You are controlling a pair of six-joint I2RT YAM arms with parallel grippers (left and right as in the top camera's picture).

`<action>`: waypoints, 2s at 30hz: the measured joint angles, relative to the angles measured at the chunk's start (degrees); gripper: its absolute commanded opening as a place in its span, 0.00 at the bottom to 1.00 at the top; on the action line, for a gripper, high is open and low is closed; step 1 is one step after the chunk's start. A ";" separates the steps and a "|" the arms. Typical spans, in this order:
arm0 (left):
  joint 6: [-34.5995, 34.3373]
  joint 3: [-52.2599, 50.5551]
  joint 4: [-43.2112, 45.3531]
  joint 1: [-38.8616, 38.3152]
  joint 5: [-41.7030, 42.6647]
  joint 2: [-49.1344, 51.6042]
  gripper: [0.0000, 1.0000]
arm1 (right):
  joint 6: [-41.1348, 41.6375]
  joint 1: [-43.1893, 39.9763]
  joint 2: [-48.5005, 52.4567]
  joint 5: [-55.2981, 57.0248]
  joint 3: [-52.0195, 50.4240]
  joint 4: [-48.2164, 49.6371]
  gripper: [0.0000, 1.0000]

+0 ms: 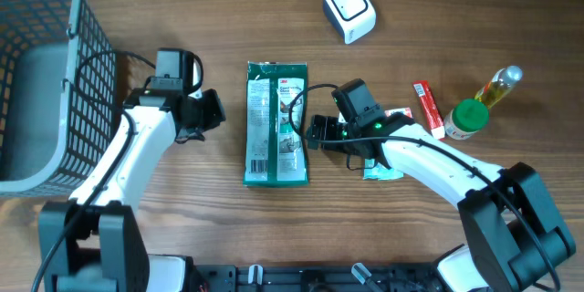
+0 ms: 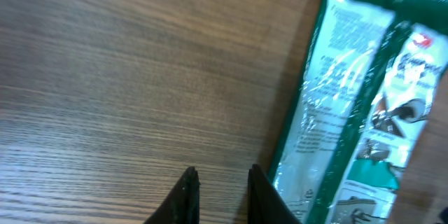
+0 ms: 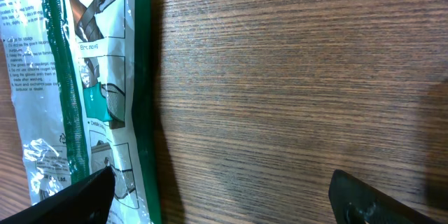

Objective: Scan the item barcode
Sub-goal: 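Move the left gripper back toward the glove packet's left edge, then grasp the green glove packet's edges with both grippers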

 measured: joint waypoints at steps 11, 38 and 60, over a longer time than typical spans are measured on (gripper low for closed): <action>0.02 -0.24 0.59 -1.07 0.00 5.11 0.04 | 0.00 0.00 0.00 0.00 0.00 0.02 0.98; 0.02 -0.24 0.76 -2.56 0.00 5.11 0.04 | 0.00 0.00 0.00 0.00 0.00 0.02 0.98; 0.02 -0.24 1.53 -6.80 -0.79 5.11 0.04 | -0.02 0.00 0.00 0.00 0.00 0.00 0.99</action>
